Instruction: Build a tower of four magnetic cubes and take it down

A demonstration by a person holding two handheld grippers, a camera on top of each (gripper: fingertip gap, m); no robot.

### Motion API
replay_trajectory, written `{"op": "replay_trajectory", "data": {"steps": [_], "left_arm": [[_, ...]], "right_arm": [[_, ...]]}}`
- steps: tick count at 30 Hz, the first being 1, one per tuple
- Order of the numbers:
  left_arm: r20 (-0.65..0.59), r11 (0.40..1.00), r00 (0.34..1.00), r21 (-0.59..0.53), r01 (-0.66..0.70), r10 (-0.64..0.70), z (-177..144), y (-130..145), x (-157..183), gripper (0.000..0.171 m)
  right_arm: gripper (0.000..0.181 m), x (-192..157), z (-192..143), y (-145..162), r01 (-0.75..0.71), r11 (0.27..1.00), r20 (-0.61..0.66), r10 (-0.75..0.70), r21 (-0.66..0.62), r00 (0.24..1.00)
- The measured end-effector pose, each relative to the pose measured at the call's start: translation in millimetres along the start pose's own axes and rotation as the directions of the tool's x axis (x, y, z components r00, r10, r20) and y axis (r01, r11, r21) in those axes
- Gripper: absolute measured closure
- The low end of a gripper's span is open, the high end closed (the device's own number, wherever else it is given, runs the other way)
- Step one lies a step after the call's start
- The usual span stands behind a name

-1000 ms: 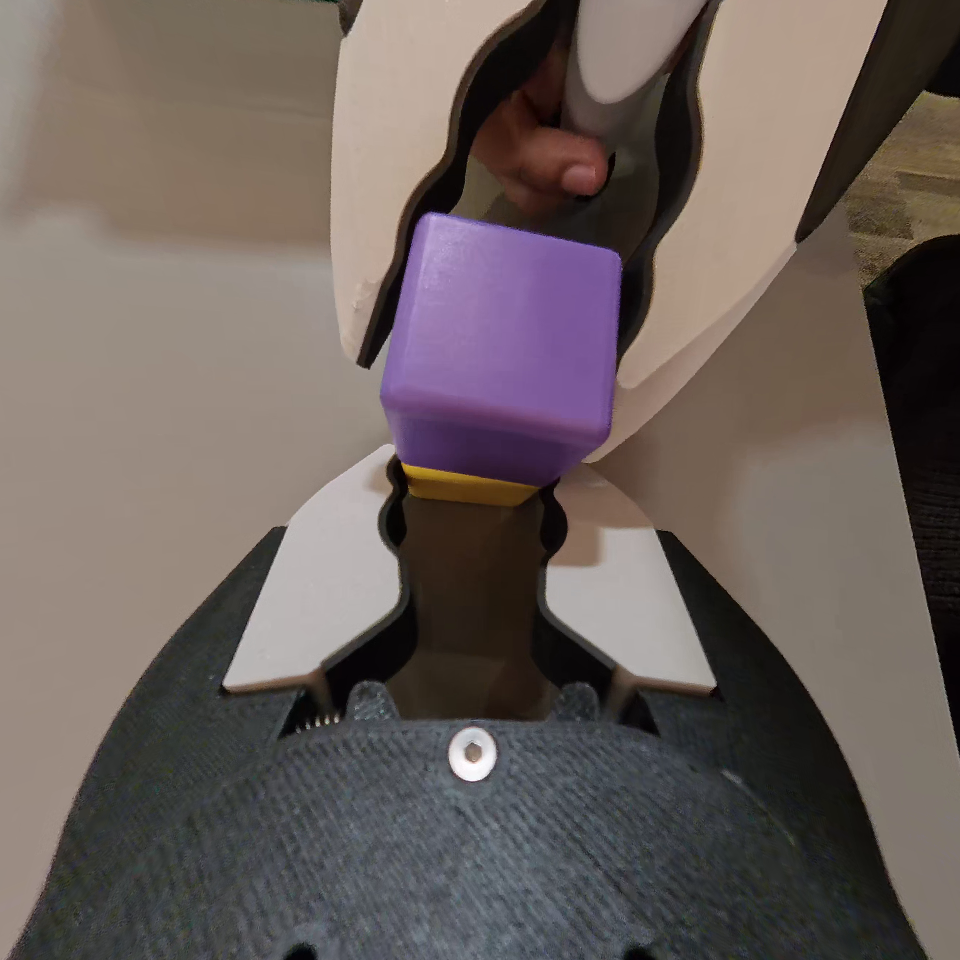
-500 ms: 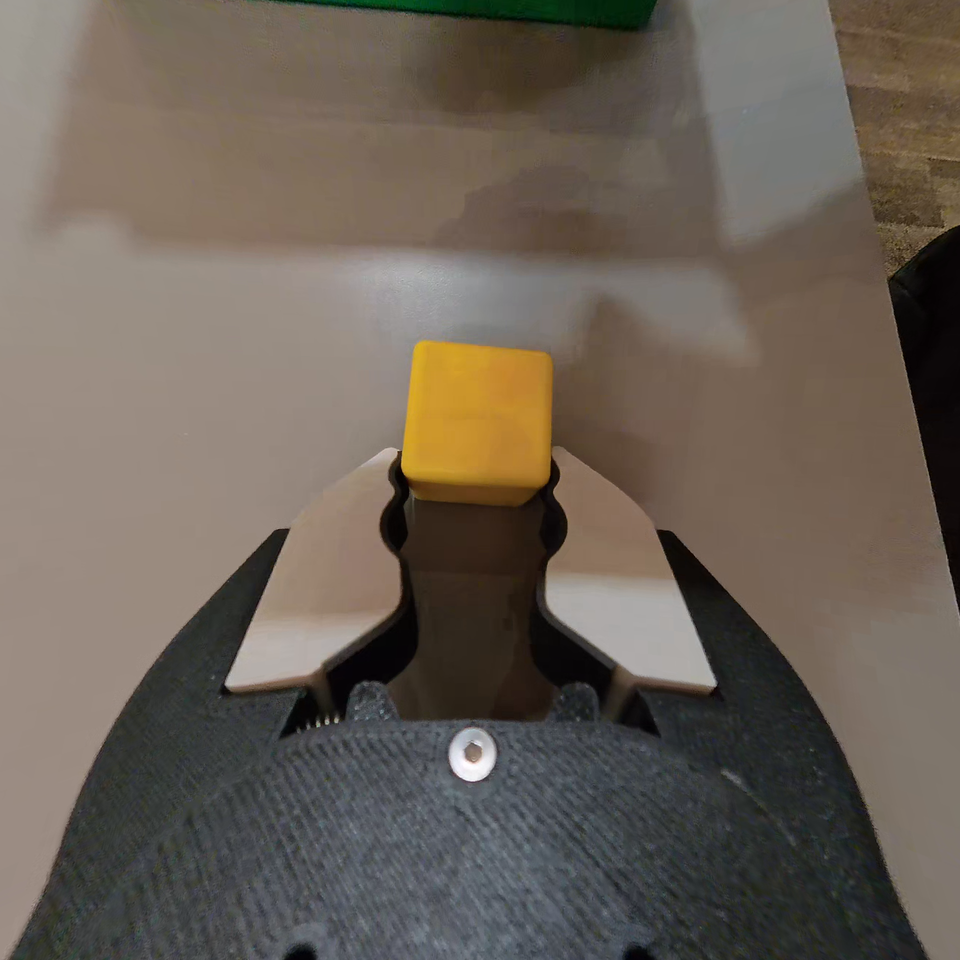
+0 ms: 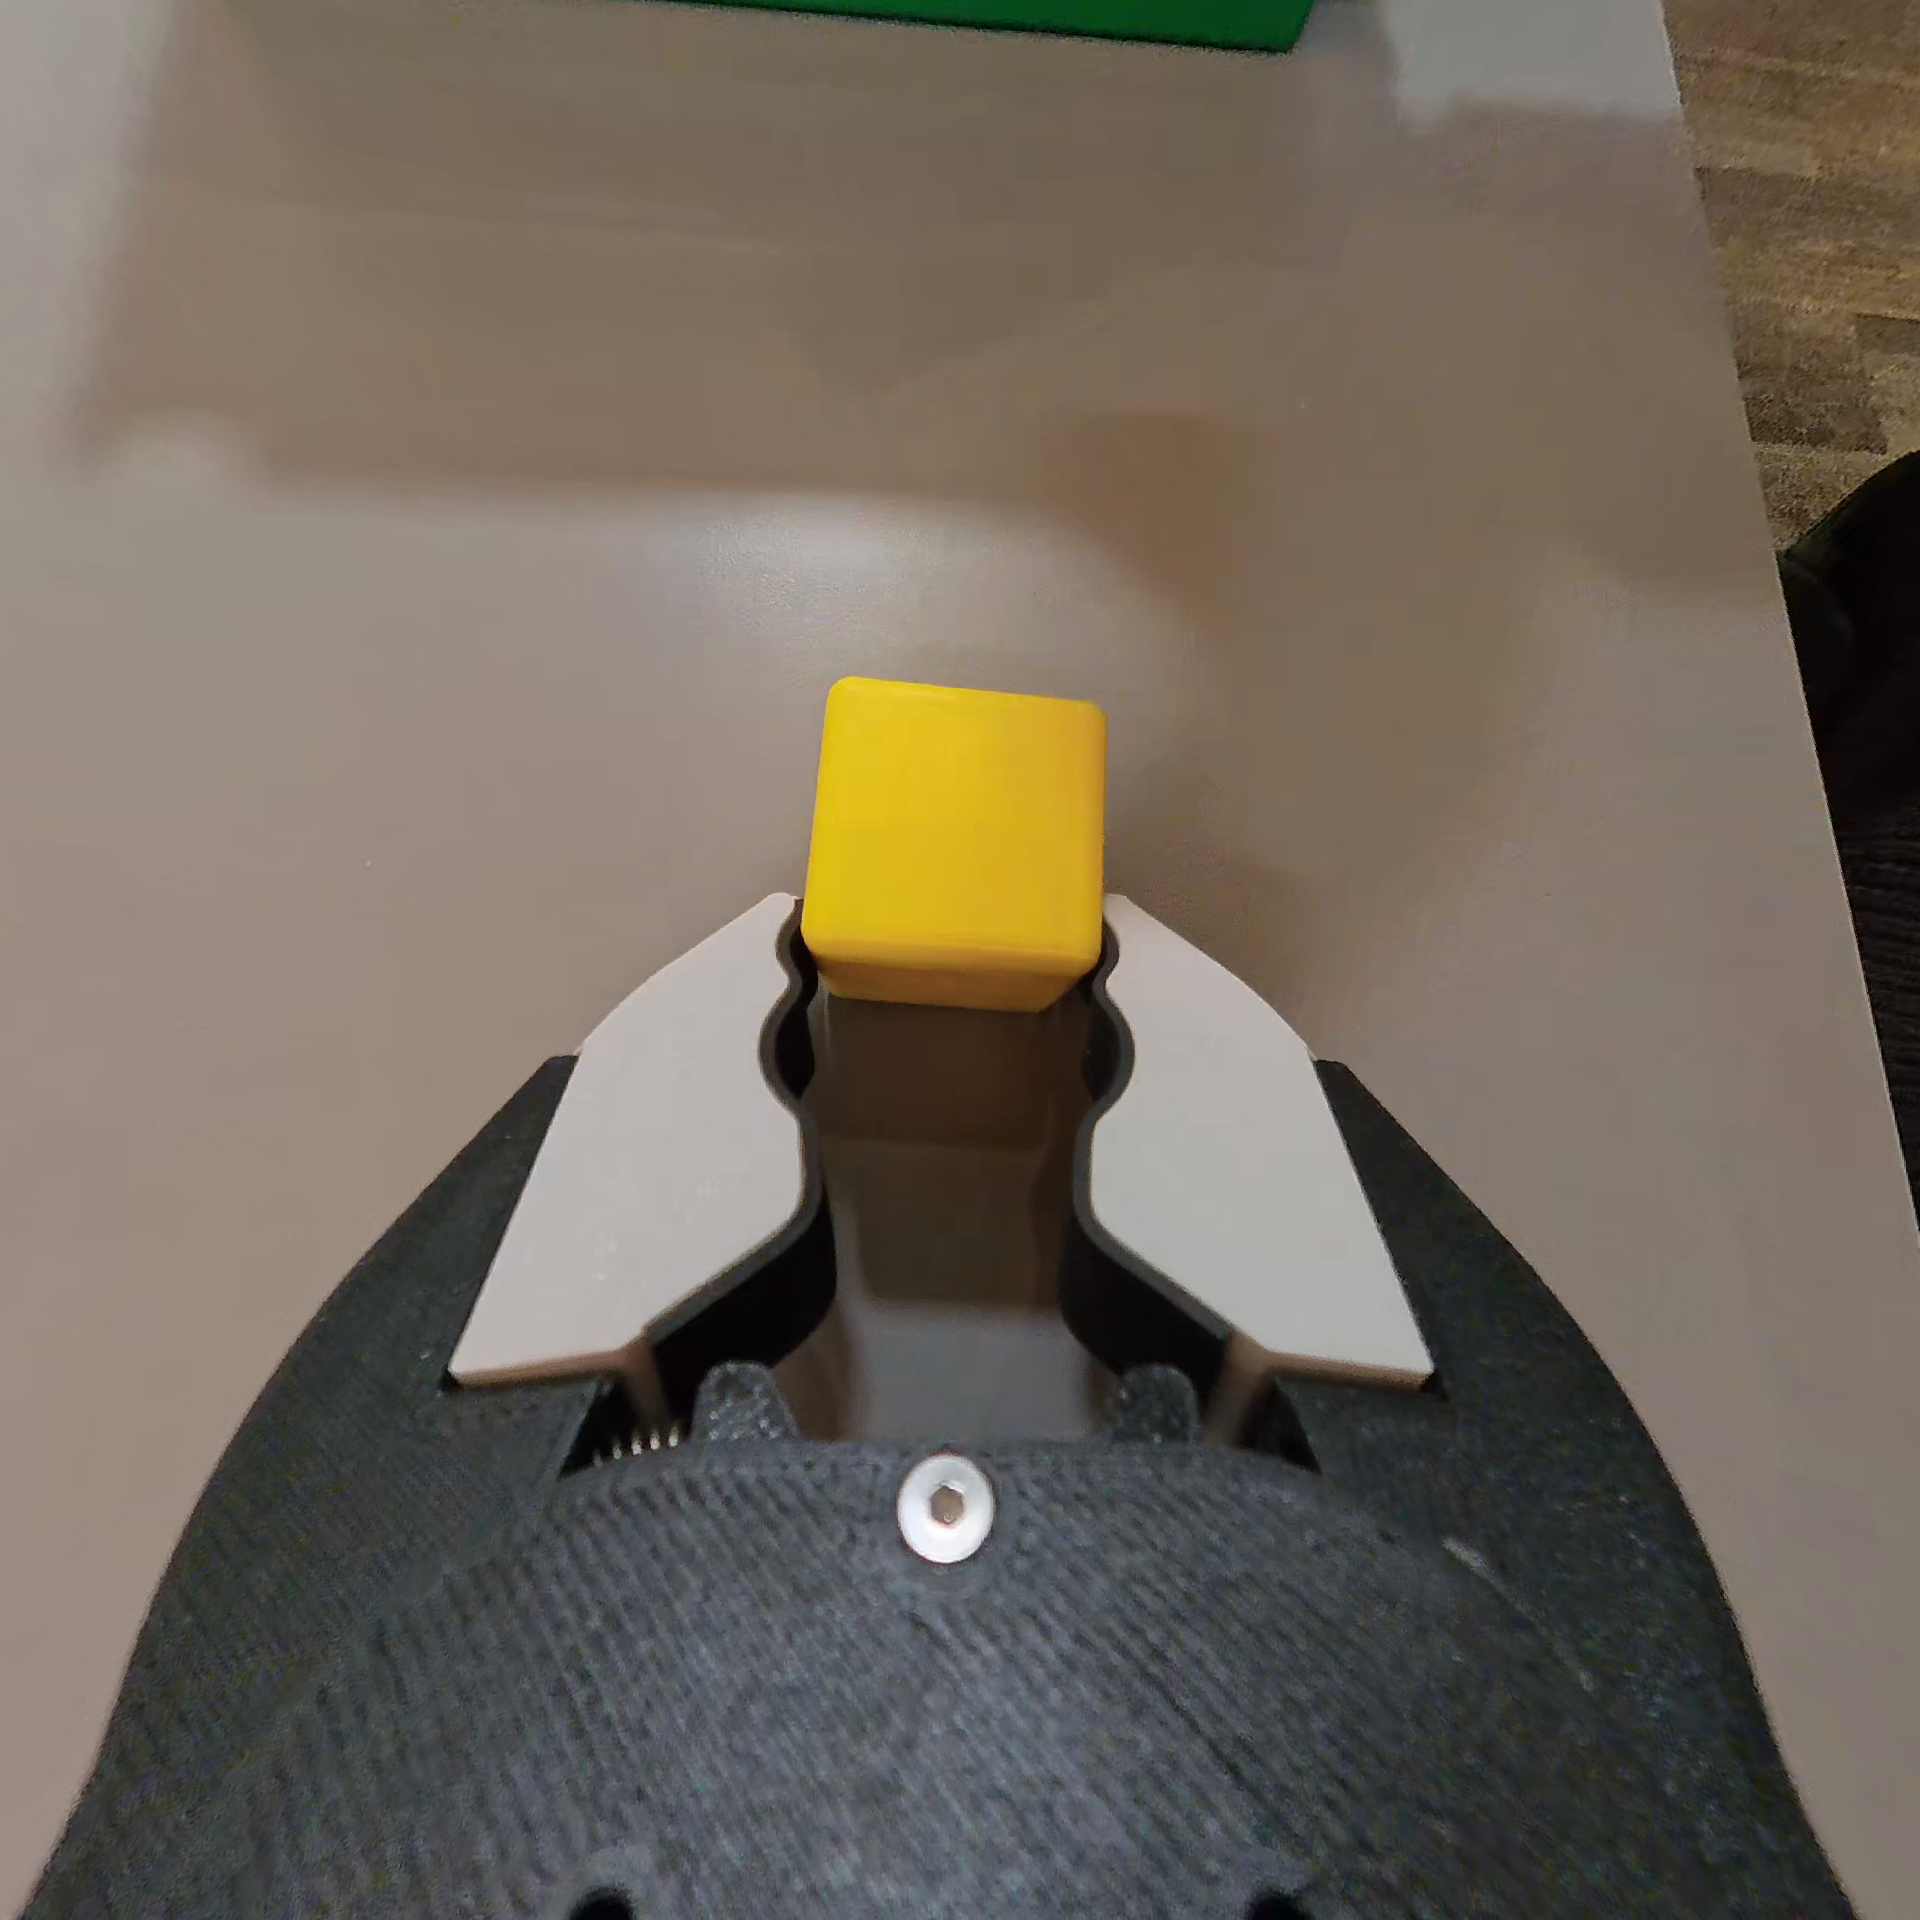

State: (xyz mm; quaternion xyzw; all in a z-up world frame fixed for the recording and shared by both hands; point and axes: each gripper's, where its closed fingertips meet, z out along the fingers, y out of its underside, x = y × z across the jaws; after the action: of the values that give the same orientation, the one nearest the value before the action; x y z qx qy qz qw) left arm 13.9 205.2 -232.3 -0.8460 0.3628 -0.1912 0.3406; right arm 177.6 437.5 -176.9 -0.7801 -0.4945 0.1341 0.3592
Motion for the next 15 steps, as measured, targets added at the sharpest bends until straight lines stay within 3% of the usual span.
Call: {"op": "replay_trajectory", "data": {"steps": [6,15], "left_arm": [[-0.002,1.000,1.000,-0.001,0.001,-0.001,0,0,0,0.123],[-0.002,1.000,1.000,-0.004,0.003,-0.003,0,0,0,0.122]], "right_arm": [[0.128,-11,24,17,0.053,0.997,0.016,-0.053,-0.054,0.998],[0.121,-14,21,20,0.074,0.995,0.016,-0.073,-0.070,0.997]]}}
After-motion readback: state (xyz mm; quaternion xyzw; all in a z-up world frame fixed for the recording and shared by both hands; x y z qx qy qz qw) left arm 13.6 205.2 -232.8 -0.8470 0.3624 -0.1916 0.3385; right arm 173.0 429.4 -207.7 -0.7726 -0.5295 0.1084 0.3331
